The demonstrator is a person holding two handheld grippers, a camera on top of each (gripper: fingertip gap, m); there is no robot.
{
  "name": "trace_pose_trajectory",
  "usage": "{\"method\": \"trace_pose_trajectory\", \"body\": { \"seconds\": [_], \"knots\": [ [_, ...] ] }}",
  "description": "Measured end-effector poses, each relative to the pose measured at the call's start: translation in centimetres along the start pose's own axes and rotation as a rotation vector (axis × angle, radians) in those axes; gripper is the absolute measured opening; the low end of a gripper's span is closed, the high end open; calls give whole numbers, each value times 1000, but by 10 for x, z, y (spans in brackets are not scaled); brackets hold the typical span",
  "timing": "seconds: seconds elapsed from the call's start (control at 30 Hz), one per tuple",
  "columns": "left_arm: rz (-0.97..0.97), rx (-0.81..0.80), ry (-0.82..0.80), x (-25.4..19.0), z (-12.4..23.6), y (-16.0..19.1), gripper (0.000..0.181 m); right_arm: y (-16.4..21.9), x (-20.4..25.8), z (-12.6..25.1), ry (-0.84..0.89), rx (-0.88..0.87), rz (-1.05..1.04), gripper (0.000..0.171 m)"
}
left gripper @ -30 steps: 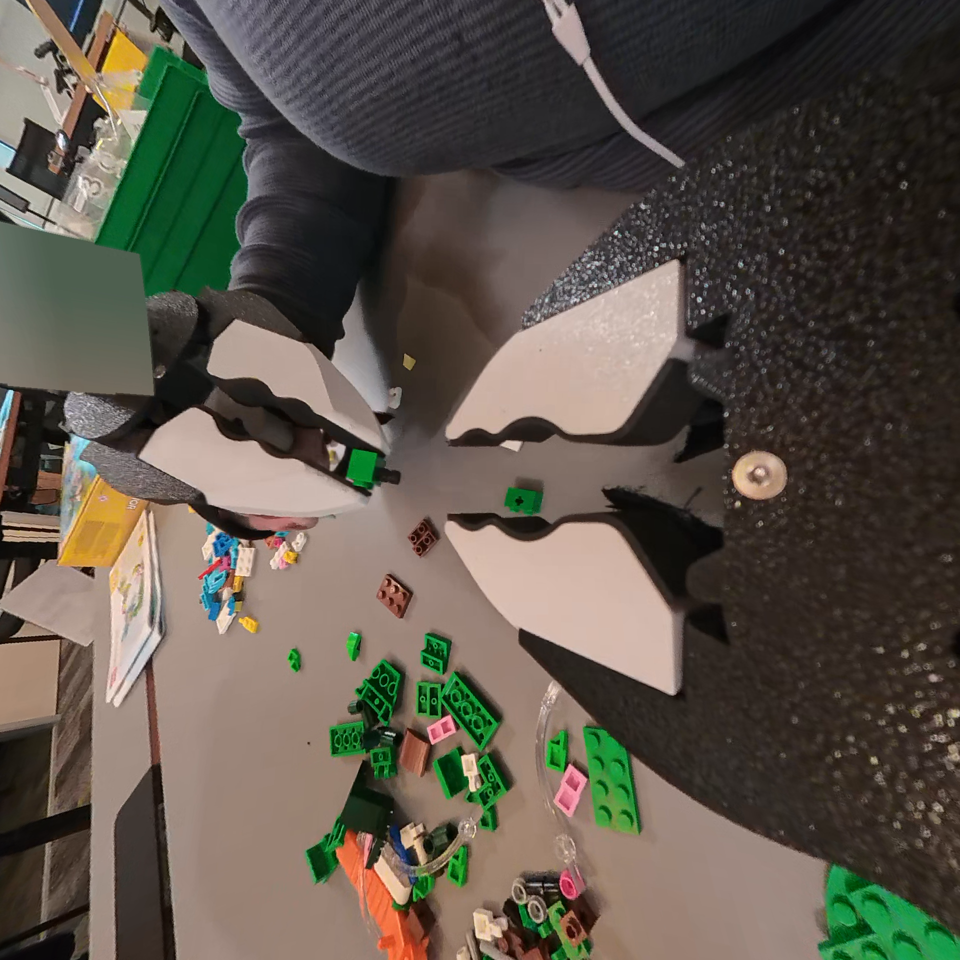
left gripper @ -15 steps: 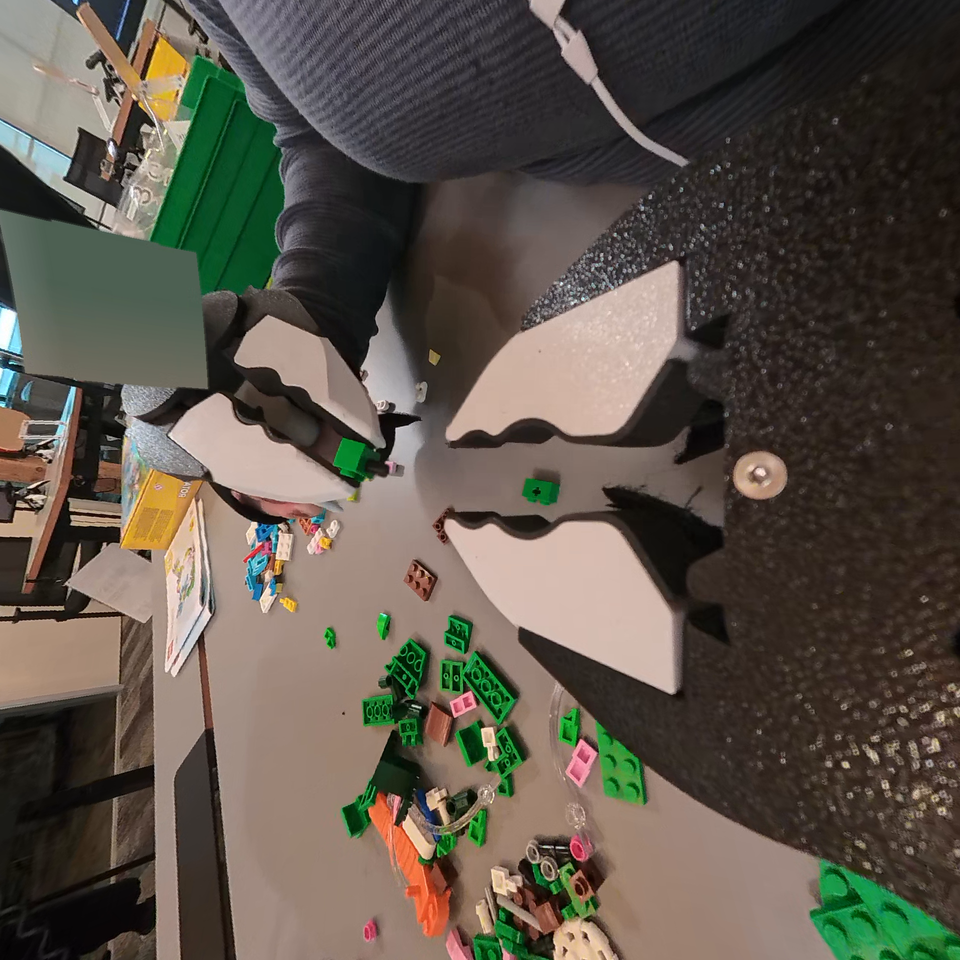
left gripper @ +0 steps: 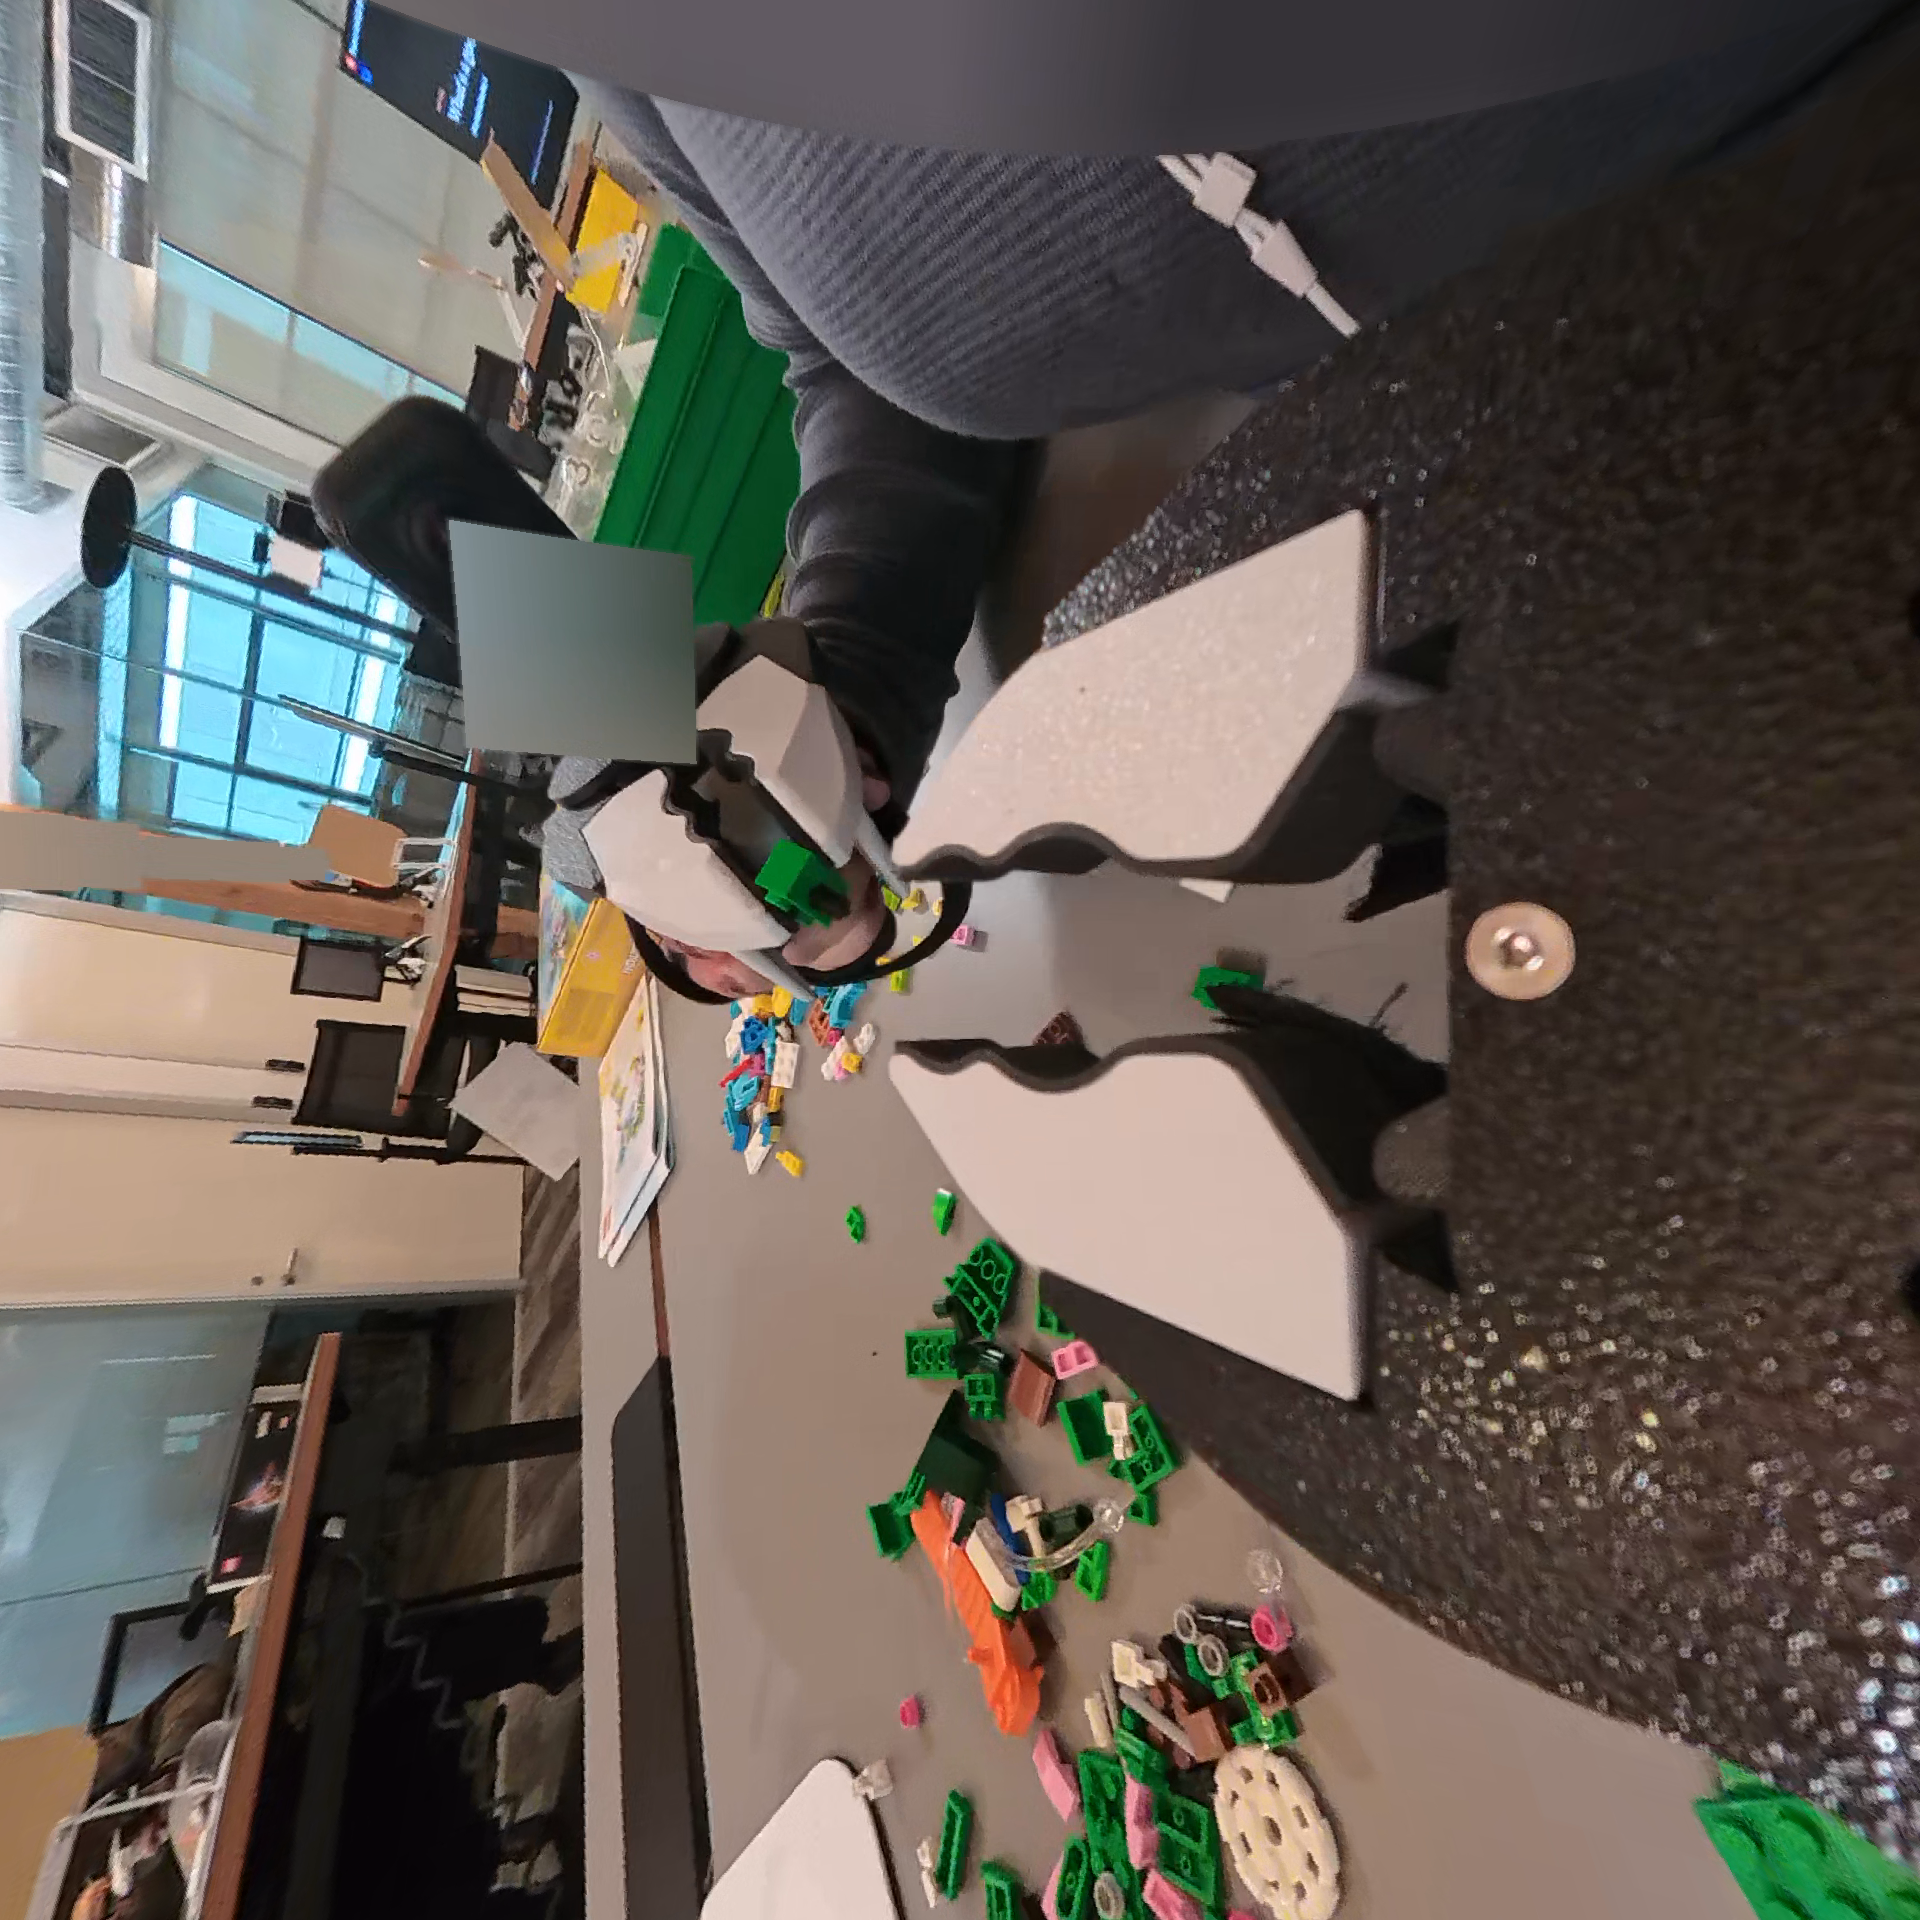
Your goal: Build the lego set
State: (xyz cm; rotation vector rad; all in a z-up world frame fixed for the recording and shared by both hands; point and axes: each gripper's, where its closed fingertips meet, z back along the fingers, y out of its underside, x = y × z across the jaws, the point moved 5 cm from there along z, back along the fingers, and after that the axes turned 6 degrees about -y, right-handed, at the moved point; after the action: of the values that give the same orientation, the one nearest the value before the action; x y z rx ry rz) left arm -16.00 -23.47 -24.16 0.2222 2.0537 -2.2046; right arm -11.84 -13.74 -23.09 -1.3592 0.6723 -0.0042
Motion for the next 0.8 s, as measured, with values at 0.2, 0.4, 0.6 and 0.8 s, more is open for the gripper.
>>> {"method": "trace_pose_trajectory", "body": {
  "seconds": [0.2, 0.4, 0.6, 0.8],
  "knots": [
    [-103, -22, 7, -10, 1, -5, 21, -2, 3, -3, -25, -10, -5, 10],
    [-97, -33, 53, -17, -2, -5, 15, -6, 5, -4, -65, -65, -49, 10],
    [-161, -57, 42, -21, -2, -7, 4, -7, 6, -4, -89, -93, -77, 10],
    [-176, -72, 46, -23, -2, -7, 4, -6, 7, -5, -117, -115, -109, 11]
  ]
}}
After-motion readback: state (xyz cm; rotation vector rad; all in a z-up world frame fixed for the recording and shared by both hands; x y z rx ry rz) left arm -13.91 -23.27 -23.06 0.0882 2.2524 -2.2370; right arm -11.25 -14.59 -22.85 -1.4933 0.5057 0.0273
